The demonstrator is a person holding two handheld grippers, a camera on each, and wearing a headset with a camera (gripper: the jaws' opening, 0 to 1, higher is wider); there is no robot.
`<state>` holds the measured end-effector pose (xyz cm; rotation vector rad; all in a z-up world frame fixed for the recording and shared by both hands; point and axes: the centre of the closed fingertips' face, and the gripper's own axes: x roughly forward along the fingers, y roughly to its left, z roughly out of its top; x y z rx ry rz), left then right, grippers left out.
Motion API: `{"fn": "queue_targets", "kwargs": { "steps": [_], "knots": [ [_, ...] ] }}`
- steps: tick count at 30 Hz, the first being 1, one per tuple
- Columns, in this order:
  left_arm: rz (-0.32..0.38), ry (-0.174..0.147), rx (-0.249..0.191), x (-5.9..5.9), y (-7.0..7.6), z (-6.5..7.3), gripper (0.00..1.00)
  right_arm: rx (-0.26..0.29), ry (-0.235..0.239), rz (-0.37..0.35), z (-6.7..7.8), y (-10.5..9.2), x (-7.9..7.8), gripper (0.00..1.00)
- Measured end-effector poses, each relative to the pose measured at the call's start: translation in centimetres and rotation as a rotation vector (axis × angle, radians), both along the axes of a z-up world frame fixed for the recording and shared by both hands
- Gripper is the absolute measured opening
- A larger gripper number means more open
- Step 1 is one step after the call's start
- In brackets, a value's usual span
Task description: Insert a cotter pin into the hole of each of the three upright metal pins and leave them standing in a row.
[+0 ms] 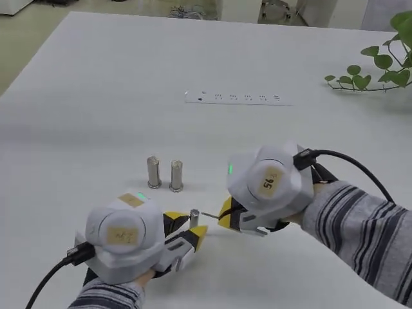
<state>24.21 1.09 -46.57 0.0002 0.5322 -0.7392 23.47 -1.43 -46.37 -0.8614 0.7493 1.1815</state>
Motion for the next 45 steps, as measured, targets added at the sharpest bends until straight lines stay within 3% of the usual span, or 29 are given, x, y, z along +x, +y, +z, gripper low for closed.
{"fn": "queue_targets", "kwargs": {
  "steps": [13, 22, 33, 39, 45],
  "knots": [
    [0.006, 0.012, 0.024, 0.2, 0.1, -0.8, 0.08, -0.005, 0.009, 0.021, -0.2, 0.3, -0.2, 0.0],
    [0.009, 0.008, 0.034, 0.2, 0.1, -0.8, 0.06, -0.019, -0.011, 0.037, 0.2, 0.5, -0.1, 0.0],
    [-0.021, -0.031, 0.089, 0.2, 0.1, -0.9, 0.05, -0.062, -0.066, 0.092, 0.8, 0.5, 0.1, 0.0],
    [-0.031, -0.042, 0.104, 0.1, -0.1, -0.9, 0.05, -0.065, -0.054, 0.112, 0.4, 0.6, -0.3, 0.0],
    [-0.043, -0.053, 0.118, 0.1, -0.2, -1.0, 0.05, -0.071, -0.075, 0.133, 0.9, 0.7, 0.0, 0.0]
  ]
}}
